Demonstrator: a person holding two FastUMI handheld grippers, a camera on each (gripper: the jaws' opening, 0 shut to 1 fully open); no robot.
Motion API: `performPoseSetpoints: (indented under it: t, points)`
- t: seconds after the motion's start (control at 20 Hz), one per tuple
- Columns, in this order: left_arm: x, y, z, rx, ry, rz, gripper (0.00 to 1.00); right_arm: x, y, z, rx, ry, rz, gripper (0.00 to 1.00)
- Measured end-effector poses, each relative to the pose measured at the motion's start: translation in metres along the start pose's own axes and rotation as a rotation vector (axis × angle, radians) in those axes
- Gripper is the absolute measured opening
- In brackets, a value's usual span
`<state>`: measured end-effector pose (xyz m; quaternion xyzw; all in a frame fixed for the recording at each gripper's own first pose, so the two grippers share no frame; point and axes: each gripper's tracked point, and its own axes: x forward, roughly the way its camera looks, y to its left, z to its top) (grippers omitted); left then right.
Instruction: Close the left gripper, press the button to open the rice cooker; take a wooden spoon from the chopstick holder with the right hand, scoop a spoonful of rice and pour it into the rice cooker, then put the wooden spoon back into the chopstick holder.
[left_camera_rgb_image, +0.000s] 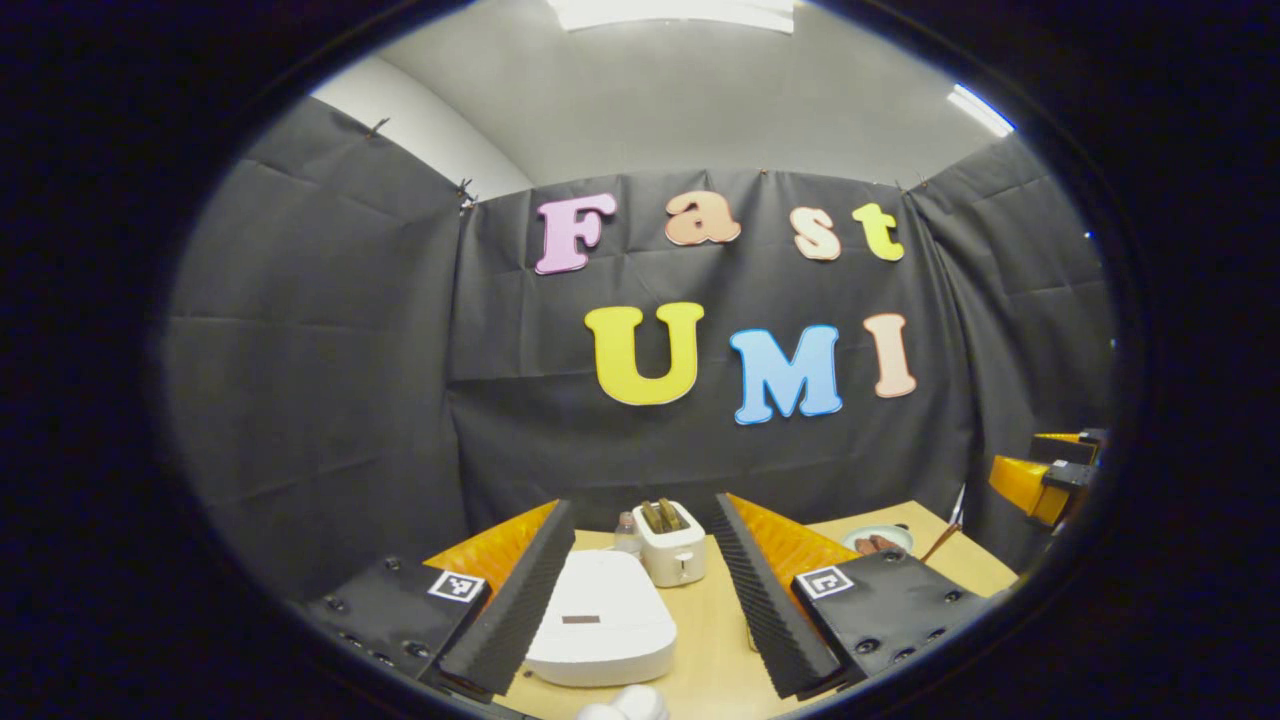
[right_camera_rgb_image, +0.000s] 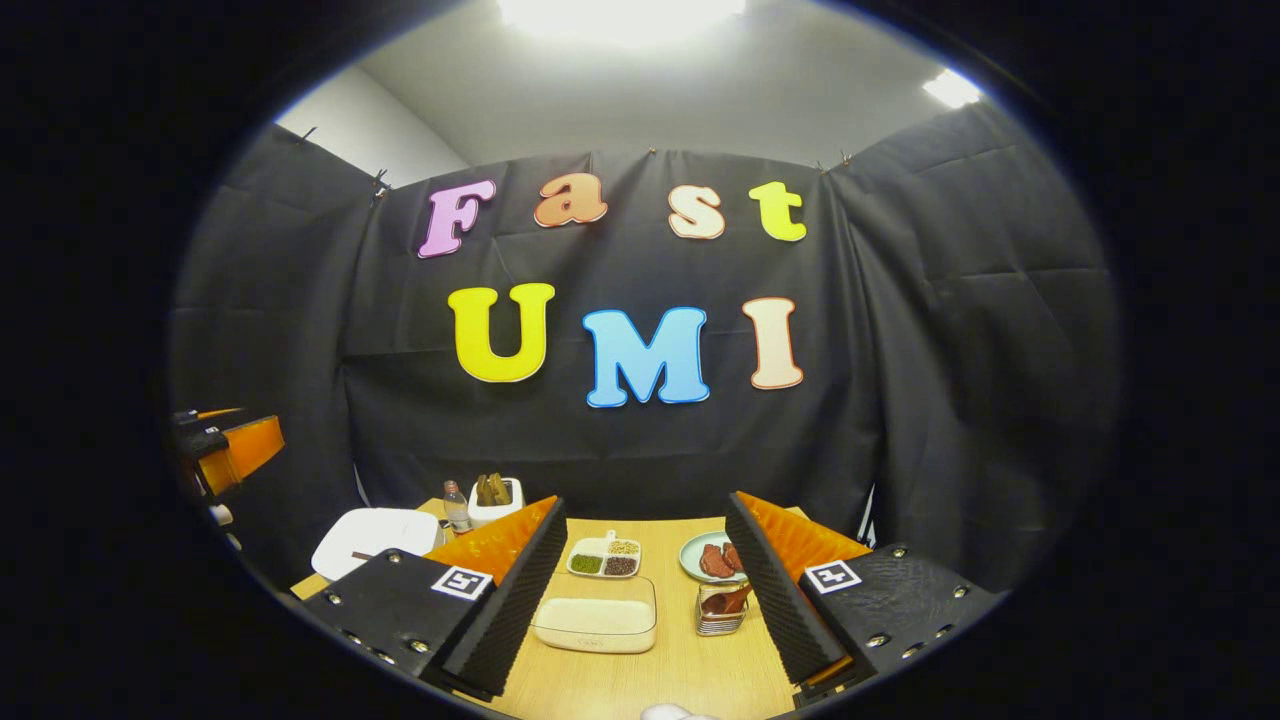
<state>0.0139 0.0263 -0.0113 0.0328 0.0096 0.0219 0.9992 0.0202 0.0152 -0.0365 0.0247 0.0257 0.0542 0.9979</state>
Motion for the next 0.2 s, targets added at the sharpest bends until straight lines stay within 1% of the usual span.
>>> performPoseSetpoints:
  t: [0.2]
  points:
    - [0.0022,0.0001,-0.0012,-0.008,0.004,-0.006,0.97,0.002,-0.0029,0.0023,-0.002,0.0,-0.004,0.97]
